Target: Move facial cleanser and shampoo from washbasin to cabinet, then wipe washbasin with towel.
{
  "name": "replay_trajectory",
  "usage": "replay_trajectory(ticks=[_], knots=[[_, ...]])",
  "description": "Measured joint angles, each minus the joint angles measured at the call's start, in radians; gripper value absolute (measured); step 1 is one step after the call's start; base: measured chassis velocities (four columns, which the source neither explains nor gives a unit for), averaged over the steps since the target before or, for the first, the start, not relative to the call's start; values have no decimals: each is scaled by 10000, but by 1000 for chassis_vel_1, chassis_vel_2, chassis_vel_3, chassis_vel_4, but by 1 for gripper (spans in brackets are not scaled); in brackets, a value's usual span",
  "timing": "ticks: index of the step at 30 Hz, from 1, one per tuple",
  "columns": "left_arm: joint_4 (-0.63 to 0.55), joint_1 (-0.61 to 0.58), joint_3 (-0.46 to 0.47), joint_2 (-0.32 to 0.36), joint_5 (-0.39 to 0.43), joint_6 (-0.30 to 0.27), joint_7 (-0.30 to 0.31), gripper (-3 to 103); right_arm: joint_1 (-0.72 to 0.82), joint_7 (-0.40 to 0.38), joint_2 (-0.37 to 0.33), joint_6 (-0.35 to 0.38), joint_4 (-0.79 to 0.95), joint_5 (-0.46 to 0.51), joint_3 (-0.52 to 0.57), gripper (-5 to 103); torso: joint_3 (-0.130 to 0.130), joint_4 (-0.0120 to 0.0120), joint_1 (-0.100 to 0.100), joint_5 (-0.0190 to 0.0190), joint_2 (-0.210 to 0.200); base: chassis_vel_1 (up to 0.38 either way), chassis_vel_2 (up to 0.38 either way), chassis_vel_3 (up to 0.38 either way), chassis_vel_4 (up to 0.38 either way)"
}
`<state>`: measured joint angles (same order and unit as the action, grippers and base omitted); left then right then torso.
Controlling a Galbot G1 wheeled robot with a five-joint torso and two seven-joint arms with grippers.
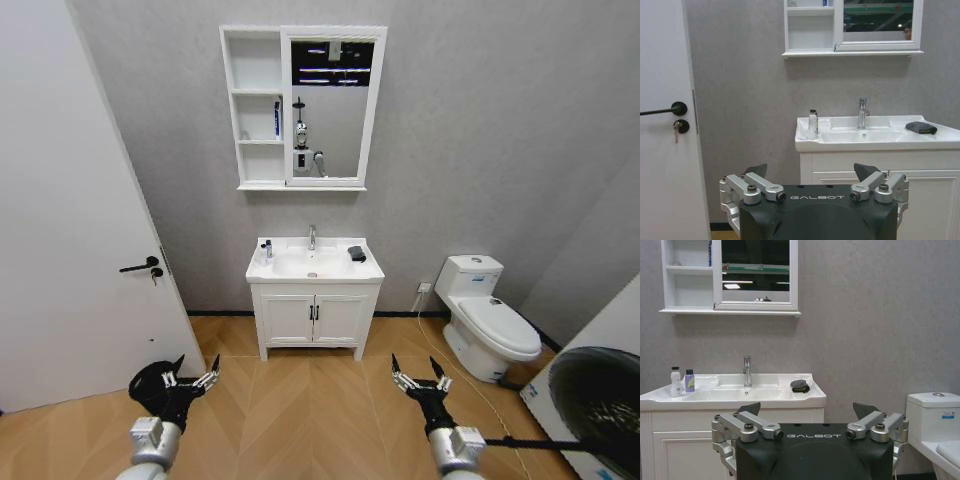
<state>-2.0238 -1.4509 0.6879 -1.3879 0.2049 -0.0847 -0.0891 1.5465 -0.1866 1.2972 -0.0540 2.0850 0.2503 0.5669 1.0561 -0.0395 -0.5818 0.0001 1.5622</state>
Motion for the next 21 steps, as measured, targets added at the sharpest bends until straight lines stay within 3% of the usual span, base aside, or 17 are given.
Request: replay_trajectory(ticks=[9,21], knots=[[108,1,-584,-290,-305,84,-43,98,195,127,54,-21,140,-111,-44,100,-2,0,5,0,2,-25,35,38,-48],[121,14,-585,-248,-303,147,-50,98,372,163,22,-53,333,-108,-26,100,0,-1,-2,-3,-1,-204,195,226,-219]])
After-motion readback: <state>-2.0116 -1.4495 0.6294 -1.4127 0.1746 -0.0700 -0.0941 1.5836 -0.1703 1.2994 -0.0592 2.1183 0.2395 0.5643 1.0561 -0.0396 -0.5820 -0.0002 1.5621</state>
